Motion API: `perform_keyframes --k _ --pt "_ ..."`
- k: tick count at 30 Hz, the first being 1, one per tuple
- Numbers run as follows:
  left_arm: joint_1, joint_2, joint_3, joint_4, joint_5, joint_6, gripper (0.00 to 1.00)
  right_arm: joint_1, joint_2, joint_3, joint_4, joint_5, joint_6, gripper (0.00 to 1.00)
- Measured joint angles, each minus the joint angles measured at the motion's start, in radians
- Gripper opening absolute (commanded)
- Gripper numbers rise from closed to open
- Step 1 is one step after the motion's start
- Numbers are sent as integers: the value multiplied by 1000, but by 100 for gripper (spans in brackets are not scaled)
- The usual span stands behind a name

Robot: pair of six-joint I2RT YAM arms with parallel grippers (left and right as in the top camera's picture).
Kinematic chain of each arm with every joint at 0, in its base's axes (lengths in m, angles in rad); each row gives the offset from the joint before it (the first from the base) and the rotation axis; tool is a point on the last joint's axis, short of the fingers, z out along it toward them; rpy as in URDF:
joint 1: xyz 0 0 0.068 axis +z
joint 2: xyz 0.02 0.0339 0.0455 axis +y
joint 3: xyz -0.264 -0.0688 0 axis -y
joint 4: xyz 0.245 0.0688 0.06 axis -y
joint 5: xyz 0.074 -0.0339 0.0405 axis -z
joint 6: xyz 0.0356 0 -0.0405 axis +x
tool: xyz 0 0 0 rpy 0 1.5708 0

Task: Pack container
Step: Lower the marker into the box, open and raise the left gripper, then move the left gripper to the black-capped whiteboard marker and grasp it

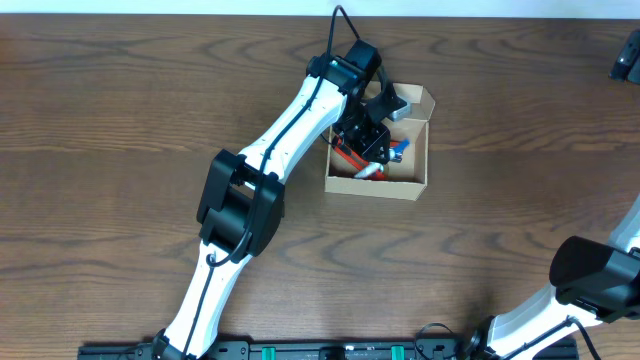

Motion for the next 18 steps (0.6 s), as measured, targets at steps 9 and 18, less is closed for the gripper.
perform_keyframes --k 9,18 --pt "1 0 2 20 -38 -12 56 0 0 0 0 0 0 99" --pt "56 11 292 -70 -226 -119 50 0 0 0 0 0 0 99"
